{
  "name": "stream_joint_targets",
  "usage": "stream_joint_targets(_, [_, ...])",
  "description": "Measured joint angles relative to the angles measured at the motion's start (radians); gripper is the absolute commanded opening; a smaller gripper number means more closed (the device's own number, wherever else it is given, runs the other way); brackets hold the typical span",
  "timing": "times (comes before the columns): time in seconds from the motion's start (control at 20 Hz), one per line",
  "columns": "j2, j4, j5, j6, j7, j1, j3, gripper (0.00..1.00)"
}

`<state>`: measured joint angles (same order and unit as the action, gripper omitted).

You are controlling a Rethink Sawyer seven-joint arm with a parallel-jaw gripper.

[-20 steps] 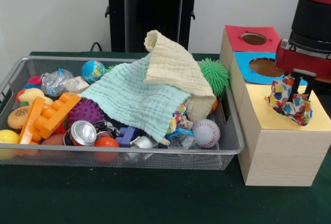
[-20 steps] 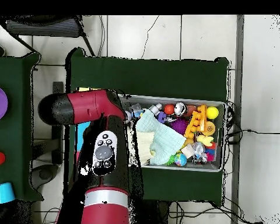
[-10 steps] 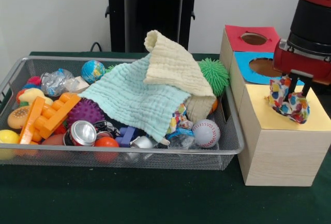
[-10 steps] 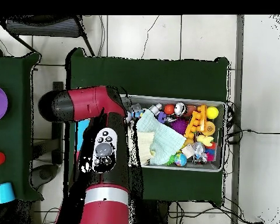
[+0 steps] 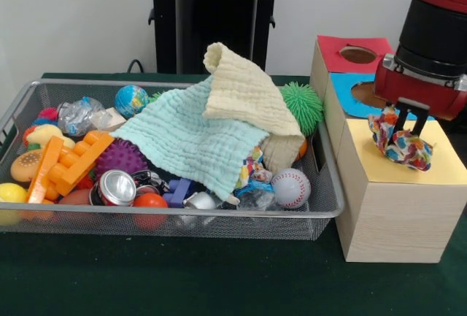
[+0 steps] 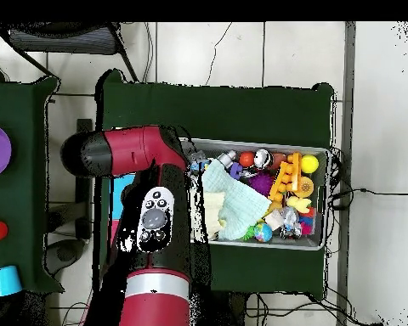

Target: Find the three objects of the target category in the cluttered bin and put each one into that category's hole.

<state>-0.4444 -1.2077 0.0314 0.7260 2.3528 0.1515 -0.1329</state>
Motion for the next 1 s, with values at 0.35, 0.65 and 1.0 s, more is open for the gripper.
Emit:
stream_joint_targets(0.35, [0.005,0.000,0.000,0.001,0.000,-0.011,0.008,0.00])
stream_joint_targets(0.65, [0.011,0.000,-0.009,0.023,0.000,-0.053,0.062,0.00])
stream_joint_targets(1.0, [0.035,0.001,-0.032,0.078,0.000,-0.117,0.138,0.00])
